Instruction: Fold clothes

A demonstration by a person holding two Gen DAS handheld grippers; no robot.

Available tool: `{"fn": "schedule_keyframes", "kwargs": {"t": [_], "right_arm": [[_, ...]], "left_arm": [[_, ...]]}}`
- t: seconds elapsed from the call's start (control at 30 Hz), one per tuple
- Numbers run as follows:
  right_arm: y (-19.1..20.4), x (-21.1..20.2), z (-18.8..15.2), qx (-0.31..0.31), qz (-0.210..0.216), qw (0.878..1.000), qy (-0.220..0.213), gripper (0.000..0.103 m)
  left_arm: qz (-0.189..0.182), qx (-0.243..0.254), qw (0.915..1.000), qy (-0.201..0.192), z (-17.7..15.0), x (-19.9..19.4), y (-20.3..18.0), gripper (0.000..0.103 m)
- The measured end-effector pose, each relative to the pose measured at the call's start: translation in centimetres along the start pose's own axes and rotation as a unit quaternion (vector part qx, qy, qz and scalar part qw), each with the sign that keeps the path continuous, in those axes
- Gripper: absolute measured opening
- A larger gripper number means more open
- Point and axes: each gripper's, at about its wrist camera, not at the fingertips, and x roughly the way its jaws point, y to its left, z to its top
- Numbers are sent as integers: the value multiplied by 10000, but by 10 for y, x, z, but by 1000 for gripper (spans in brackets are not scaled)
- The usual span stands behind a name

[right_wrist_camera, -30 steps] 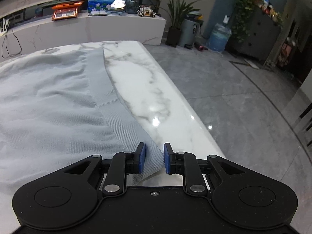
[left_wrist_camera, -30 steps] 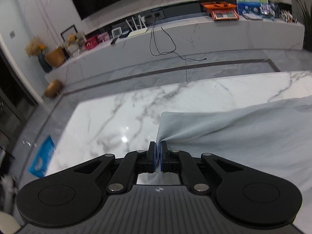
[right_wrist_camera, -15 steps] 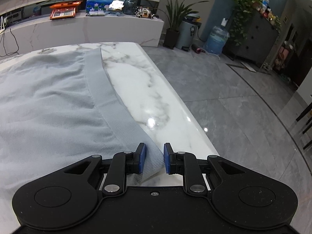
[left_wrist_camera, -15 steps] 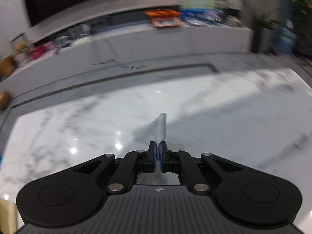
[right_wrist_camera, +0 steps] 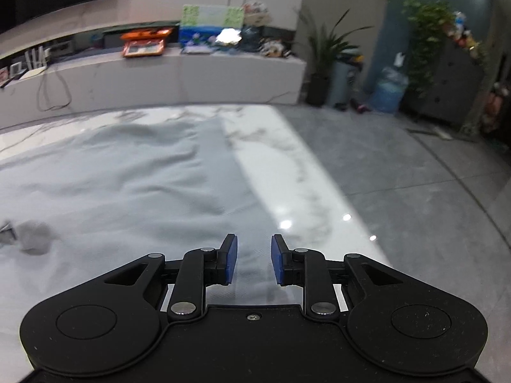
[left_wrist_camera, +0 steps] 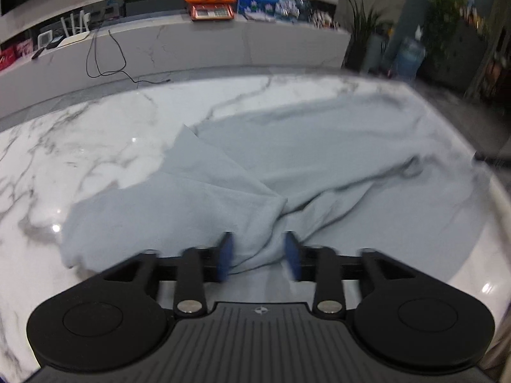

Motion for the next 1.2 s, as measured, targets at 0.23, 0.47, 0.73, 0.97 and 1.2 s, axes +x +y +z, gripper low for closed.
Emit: {"fn": "schedule_keyframes", "kwargs": {"t": [0.23,0.47,0.73,0.97,1.2], "right_arm": [[8,6,-2,-81,181,9997,122,22],[11,9,-4,-96,202,9996,144,22],[14,9,-7,-157,209,9995,192,22],[14,13,-8,-186,200,9992,278,22],[13,14,-5,-162,118,9994,289,22]], "left_arm": [[1058,-817,9909,-144,38,-9,66,50],[808,-2110,9725,562,27,38,126,49],[700,-2037,9764,155,24,28,118,5],[1975,-1741,9636,-458,73,-16,144,4],[3593,-2064,9095,-329,93,-21,199,4]]}}
